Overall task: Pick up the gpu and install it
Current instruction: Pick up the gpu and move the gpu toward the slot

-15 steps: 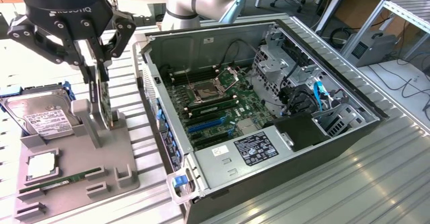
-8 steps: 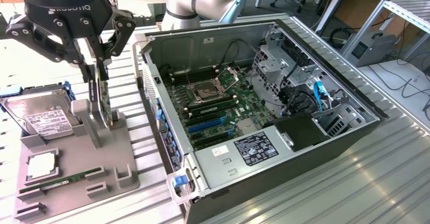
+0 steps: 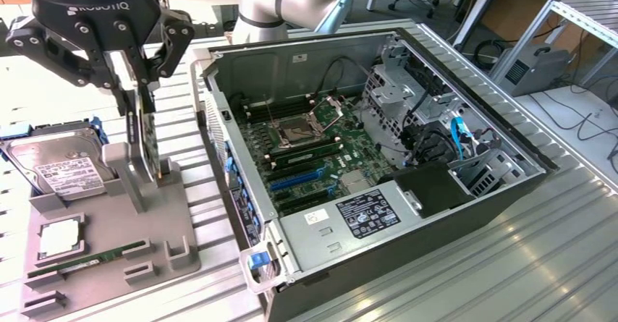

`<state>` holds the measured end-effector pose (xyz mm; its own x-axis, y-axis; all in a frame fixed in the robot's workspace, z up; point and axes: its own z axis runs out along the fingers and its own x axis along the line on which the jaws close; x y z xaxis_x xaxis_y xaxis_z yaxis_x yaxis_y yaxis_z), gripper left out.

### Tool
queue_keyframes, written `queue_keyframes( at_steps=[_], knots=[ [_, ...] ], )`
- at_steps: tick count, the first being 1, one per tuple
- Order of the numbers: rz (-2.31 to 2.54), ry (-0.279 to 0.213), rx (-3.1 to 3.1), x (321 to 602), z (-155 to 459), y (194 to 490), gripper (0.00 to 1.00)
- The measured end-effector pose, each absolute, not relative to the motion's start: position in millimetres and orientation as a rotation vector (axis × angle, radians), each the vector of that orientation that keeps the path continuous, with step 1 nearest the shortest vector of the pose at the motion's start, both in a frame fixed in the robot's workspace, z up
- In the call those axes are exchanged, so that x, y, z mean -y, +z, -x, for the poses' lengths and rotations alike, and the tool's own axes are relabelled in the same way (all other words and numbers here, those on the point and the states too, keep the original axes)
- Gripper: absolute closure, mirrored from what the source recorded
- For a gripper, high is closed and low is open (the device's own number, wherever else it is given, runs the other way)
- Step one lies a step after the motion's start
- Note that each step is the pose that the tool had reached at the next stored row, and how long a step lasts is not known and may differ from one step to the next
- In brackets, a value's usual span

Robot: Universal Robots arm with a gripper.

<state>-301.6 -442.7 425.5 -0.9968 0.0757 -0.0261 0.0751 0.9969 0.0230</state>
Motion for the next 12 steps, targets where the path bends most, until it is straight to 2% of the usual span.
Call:
queue_keyframes(
  at_steps=[12],
  knots=[
    [-0.118,0.034,-3.112,442.7,301.6,430.7,0.73]
  ],
)
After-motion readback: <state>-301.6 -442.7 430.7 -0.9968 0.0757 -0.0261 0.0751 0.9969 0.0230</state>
